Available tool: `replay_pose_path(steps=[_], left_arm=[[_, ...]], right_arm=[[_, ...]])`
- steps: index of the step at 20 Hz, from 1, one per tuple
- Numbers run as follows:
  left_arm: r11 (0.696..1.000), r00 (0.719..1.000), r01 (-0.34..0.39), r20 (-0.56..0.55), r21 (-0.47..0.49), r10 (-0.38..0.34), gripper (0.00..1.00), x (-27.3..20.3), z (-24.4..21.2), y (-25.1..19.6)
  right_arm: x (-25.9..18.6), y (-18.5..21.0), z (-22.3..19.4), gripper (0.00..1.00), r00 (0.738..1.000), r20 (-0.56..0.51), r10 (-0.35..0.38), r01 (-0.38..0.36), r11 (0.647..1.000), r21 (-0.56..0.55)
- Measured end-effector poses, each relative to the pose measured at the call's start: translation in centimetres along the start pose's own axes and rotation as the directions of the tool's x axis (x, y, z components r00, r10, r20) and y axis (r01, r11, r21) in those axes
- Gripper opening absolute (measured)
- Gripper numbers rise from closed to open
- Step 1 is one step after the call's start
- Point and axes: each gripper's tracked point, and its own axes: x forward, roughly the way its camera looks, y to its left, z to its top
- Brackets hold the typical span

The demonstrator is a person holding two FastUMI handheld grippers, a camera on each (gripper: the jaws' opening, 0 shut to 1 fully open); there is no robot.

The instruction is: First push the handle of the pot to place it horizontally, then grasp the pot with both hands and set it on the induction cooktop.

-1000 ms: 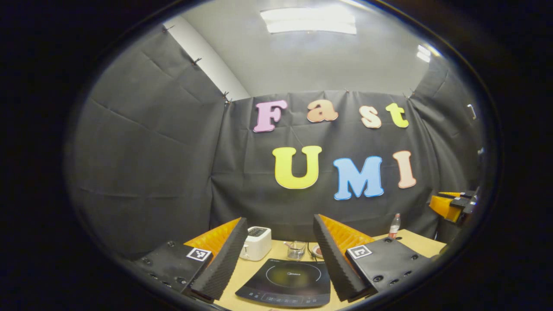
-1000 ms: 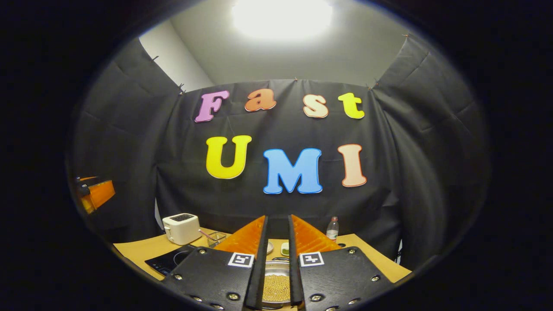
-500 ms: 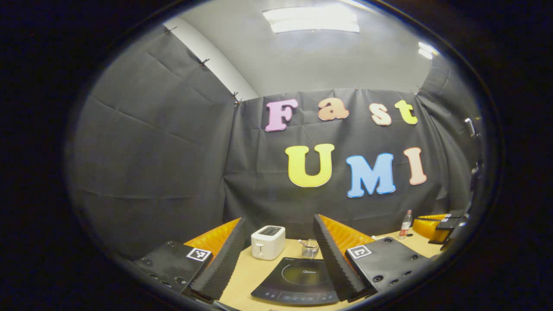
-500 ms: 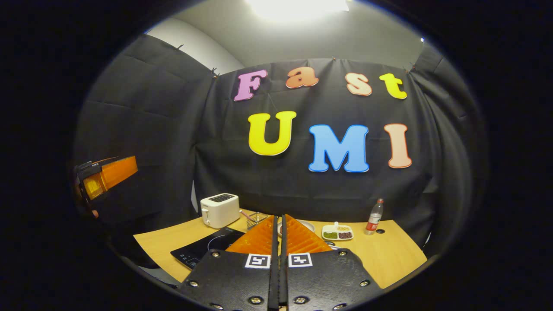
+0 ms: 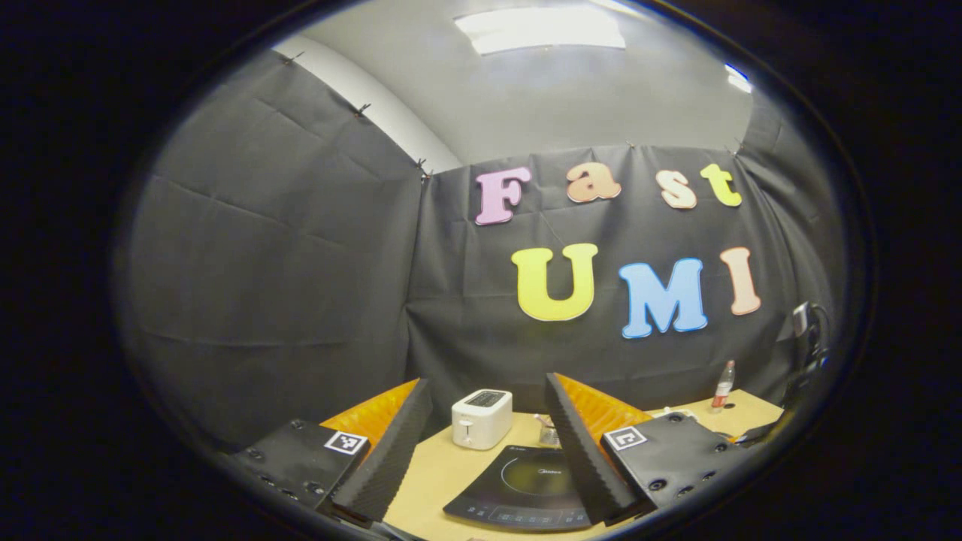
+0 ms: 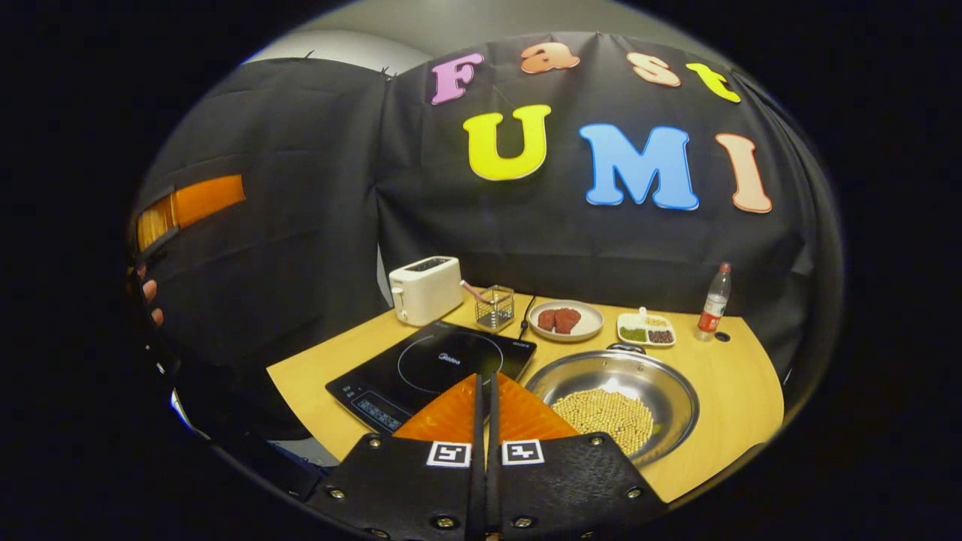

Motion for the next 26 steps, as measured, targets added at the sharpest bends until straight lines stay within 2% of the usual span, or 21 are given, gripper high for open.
replay_pose_path(steps=[5,6,8,9,14,16,18,26], left_arm=[[1.000,1.000,-0.022,-0.013,0.016,0.023,1.00,-0.7,-0.2,-0.5],[0.999,1.000,-0.026,-0.017,0.021,0.027,0.94,-0.9,-0.4,-0.5],[0.999,0.999,-0.031,-0.023,0.027,0.032,0.94,-1.3,-0.5,-0.7],[0.999,0.999,-0.031,-0.026,0.029,0.031,1.00,-1.5,-0.6,-0.9],[0.999,0.999,-0.029,-0.039,0.041,0.030,1.00,-1.6,-0.9,-1.9],[0.999,0.999,-0.025,-0.040,0.046,0.027,1.00,-1.6,-0.9,-2.6],[0.999,0.999,-0.016,-0.042,0.047,0.018,1.00,-1.3,-0.9,-3.5],[0.998,0.998,0.053,-0.043,0.030,-0.052,1.00,-0.5,-0.9,-8.2]], right_arm=[[2.2,-0.9,-5.6,0.02,0.986,-0.163,0.032,-0.025,0.998,0.050],[2.4,-1.2,-6.4,0.02,0.981,-0.191,0.036,-0.024,0.998,0.065],[3.0,-1.5,-8.4,0.02,0.968,-0.248,0.042,-0.022,0.996,0.084],[3.2,-1.8,-9.0,0.02,0.963,-0.265,0.041,-0.017,0.995,0.094],[4.3,-3.4,-12.1,0.02,0.935,-0.353,0.022,0.030,0.990,0.139],[4.3,-4.2,-12.8,0.02,0.925,-0.379,0.014,0.048,0.987,0.155],[4.2,-4.4,-12.5,0.01,0.927,-0.375,0.027,0.045,0.982,0.184],[3.3,-5.6,-13.1,0.01,0.914,-0.406,0.007,0.044,0.992,0.115]])
